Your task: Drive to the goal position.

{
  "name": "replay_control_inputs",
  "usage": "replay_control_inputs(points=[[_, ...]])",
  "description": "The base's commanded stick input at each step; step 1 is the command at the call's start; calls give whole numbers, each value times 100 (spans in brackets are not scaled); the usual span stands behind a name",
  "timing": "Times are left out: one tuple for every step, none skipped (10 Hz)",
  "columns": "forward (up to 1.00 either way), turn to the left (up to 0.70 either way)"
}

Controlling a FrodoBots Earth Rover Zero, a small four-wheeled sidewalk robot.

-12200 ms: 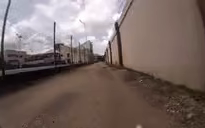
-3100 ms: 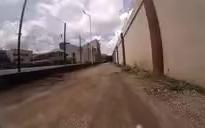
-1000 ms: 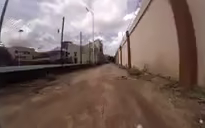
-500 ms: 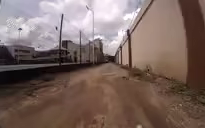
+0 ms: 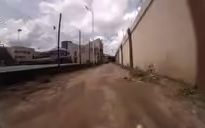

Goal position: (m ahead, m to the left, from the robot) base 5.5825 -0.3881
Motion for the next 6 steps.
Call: replay_control_inputs(points=[[50, 0], [50, 0], [50, 0], [50, 0], [50, 0], [50, 0]])
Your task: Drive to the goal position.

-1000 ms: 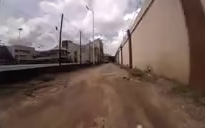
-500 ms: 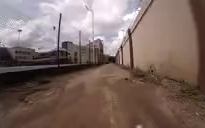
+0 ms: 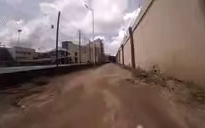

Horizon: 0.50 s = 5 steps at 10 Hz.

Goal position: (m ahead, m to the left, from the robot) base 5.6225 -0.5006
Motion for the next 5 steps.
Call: replay_control_inputs(points=[[50, 0], [50, 0], [50, 0], [50, 0], [50, 0]])
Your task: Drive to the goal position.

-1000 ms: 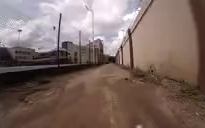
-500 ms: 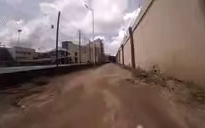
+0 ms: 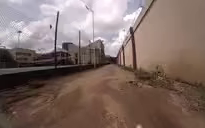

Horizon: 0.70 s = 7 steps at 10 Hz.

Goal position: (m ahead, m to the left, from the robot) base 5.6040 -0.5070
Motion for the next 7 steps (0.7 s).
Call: replay_control_inputs(points=[[50, -2], [50, -11], [50, -13], [50, -3], [50, 0], [50, 0], [50, 0]])
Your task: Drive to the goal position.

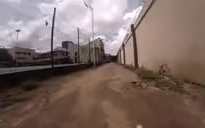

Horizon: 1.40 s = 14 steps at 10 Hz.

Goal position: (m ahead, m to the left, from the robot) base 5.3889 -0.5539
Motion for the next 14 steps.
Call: replay_control_inputs(points=[[50, 0], [50, 0], [50, 0], [50, 0], [50, 0], [50, 0], [50, 0], [50, 0], [50, 0], [50, 0], [50, 0], [50, 0], [50, 0], [50, 0]])
